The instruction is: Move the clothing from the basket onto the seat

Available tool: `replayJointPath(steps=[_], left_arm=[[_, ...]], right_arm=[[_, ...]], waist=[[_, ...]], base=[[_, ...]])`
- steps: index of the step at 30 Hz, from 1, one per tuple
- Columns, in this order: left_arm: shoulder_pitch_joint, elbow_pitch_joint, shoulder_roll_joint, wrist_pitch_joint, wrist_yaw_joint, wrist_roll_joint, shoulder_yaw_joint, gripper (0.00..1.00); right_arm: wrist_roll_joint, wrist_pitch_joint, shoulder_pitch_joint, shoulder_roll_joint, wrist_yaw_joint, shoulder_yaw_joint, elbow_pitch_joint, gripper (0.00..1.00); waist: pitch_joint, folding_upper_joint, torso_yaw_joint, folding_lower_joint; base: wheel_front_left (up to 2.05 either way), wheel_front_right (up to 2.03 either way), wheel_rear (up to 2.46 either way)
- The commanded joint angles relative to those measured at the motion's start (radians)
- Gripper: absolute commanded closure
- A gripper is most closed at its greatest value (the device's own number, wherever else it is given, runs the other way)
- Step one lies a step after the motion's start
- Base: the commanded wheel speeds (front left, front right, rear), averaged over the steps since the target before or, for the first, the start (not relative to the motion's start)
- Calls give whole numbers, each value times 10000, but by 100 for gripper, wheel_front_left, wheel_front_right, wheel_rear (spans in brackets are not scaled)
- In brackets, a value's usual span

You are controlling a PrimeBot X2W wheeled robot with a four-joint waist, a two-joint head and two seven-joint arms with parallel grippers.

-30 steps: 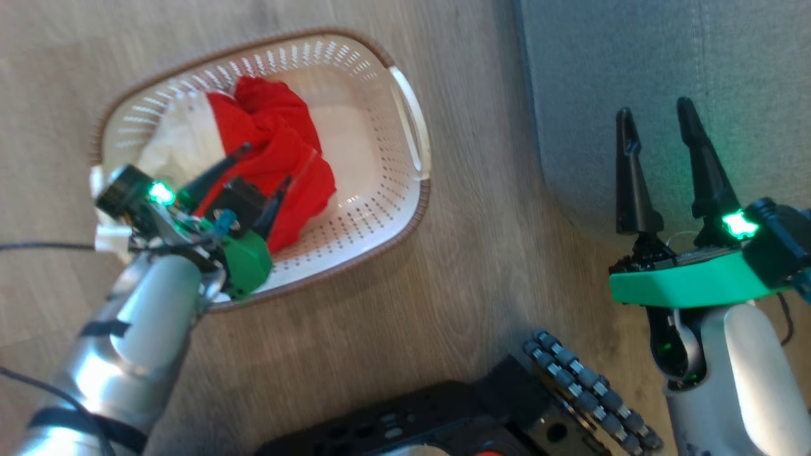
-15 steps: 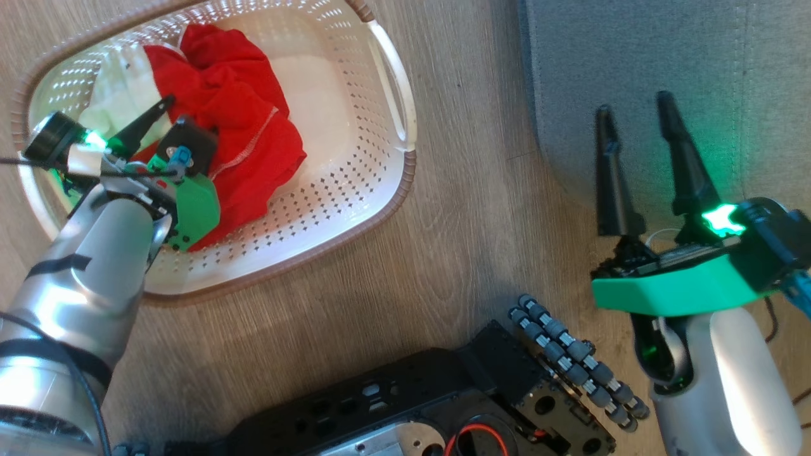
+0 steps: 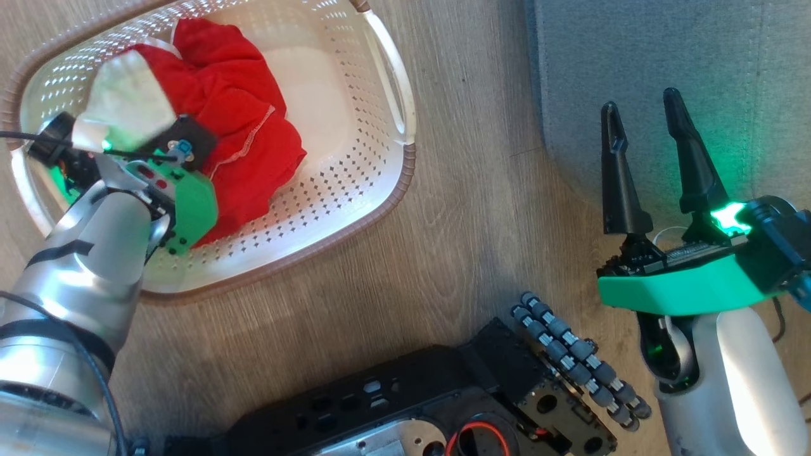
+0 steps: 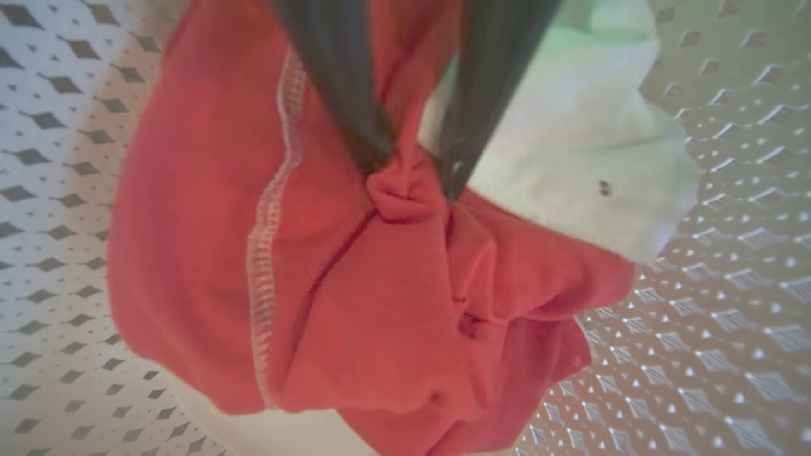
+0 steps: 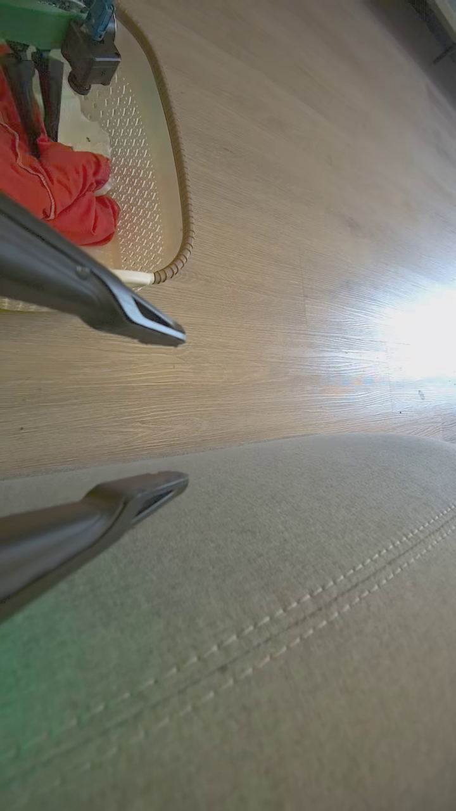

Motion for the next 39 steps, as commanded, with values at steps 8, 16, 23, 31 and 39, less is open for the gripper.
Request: replayJointPath(steps=[8, 16, 23, 31, 39], left_arm=[[1066, -1251, 328, -49, -102, -585, 55, 100], [2225, -2177, -68, -49, 43, -1035, 33, 100], [3232, -3206, -456, -49, 245, -1411, 180, 100], [4306, -4708, -885, -49, 386, -1784, 652, 100], [5536, -6604, -1194, -49, 703, -1943, 1612, 100]], right_arm=[[273, -65, -140, -100, -2, 383, -211, 0], [-42, -65, -312, -100, -2, 545, 319, 0], [-331, -65, -78, -100, -2, 611, 758, 0], [-746, -65, 201, -100, -2, 573, 1300, 0], [-990, -65, 709, -100, -2, 450, 1704, 0]], waist=[[-470, 0, -91, -1], [-2016, 0, 334, -1], [-3515, 0, 794, -1], [-5370, 0, 1704, -1], [-7000, 0, 2562, -1]], base=[[0, 0, 0], [0, 0, 0], [0, 0, 0], [0, 0, 0], [0, 0, 0]])
